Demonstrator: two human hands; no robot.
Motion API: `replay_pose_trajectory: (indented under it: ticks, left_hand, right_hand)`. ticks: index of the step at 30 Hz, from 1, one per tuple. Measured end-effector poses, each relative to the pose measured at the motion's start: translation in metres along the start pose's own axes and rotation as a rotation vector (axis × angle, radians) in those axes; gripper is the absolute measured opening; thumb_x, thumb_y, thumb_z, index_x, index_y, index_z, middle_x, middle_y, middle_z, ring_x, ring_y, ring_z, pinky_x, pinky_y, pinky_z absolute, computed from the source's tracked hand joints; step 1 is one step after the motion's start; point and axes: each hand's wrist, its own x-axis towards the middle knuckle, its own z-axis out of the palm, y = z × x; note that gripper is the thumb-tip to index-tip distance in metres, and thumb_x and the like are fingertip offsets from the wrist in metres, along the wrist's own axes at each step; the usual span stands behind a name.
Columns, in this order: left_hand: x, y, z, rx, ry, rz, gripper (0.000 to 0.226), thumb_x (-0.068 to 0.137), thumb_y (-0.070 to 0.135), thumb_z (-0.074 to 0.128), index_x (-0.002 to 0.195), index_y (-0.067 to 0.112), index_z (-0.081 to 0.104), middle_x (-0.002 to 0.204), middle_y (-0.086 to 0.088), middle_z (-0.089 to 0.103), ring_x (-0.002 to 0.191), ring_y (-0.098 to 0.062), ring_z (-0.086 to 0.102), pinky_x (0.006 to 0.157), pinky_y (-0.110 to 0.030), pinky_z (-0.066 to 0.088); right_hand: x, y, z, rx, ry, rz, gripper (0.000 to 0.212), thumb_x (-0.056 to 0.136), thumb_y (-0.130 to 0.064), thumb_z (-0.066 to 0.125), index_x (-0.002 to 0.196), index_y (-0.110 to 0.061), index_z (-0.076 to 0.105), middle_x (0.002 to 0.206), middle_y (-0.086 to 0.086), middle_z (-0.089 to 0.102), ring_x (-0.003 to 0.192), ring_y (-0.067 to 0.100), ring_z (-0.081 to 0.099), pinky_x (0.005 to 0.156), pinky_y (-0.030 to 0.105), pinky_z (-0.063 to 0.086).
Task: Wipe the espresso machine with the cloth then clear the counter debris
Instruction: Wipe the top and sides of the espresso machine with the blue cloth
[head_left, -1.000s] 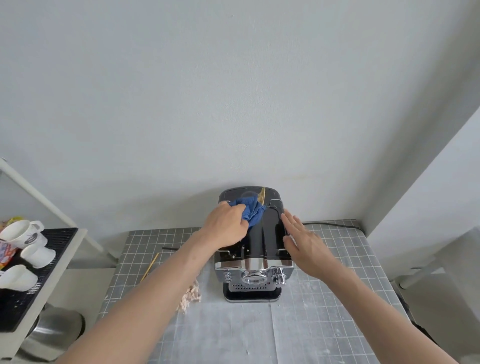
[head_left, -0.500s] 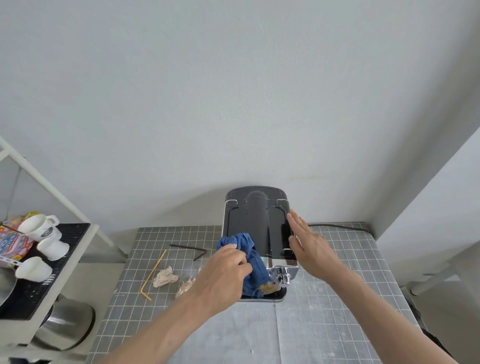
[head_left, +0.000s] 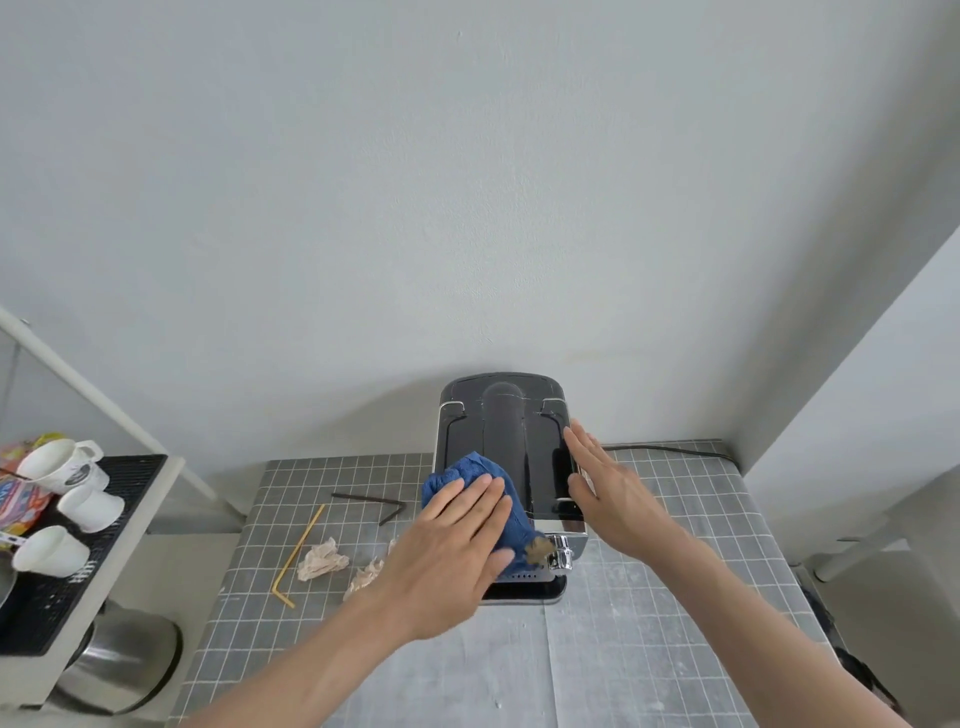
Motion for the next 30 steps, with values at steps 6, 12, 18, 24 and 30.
replay_pose_trajectory:
  ticks: [6, 12, 18, 24, 30]
  left_hand:
    - [0.067, -0.006, -0.007, -0.083, -0.002, -0.214, 0.052, 0.109, 0.045, 0.023, 0.153, 0.025, 0.044, 0.165, 0.005, 0.032, 0.155, -0.017, 0.021, 0.124, -0.052, 0.02]
    - [0.096, -0.009, -0.01, -0.203, -0.122, -0.212, 0.038, 0.107, 0.022, 0.044, 0.139, 0.034, 0.059, 0.165, -0.008, 0.031, 0.155, -0.034, 0.014, 0.117, -0.061, 0.027]
    - [0.046, 0.006, -0.003, -0.352, 0.047, -0.127, 0.036, 0.097, 0.055, 0.047, 0.115, 0.037, 0.073, 0.161, 0.002, 0.038, 0.158, -0.026, 0.011, 0.126, -0.05, 0.014]
    - [0.08, -0.002, -0.008, -0.39, 0.05, -0.214, 0.032, 0.101, 0.033, 0.051, 0.094, 0.024, 0.081, 0.15, -0.008, 0.055, 0.149, -0.029, 0.035, 0.118, -0.044, 0.034]
    - [0.147, -0.052, -0.016, -0.362, 0.069, -0.384, 0.025, 0.097, 0.018, 0.055, 0.081, 0.018, 0.075, 0.091, 0.0, 0.061, 0.097, -0.029, 0.063, 0.073, -0.042, 0.054]
  right_hand:
    - [0.0, 0.0, 0.002, 0.022, 0.003, -0.004, 0.062, 0.107, -0.021, 0.037, 0.164, -0.025, 0.014, 0.17, -0.013, 0.005, 0.156, 0.005, 0.006, 0.125, 0.032, 0.026]
    - [0.0, 0.003, 0.0, 0.016, 0.007, -0.006, 0.062, 0.106, -0.022, 0.039, 0.164, -0.026, 0.015, 0.169, -0.015, 0.006, 0.156, 0.008, 0.007, 0.122, 0.038, 0.032]
    - [-0.001, 0.002, -0.001, -0.001, 0.004, -0.004, 0.062, 0.106, -0.024, 0.037, 0.164, -0.028, 0.014, 0.17, -0.016, 0.005, 0.157, 0.008, 0.007, 0.121, 0.043, 0.033]
    - [-0.001, -0.002, -0.003, 0.05, 0.004, 0.005, 0.064, 0.105, -0.018, 0.039, 0.164, -0.028, 0.015, 0.169, -0.018, 0.004, 0.155, 0.002, 0.008, 0.117, 0.026, 0.032]
    - [-0.002, -0.001, 0.0, 0.074, 0.0, 0.017, 0.064, 0.104, -0.018, 0.038, 0.163, -0.03, 0.015, 0.169, -0.019, 0.005, 0.155, 0.001, 0.005, 0.115, 0.014, 0.019]
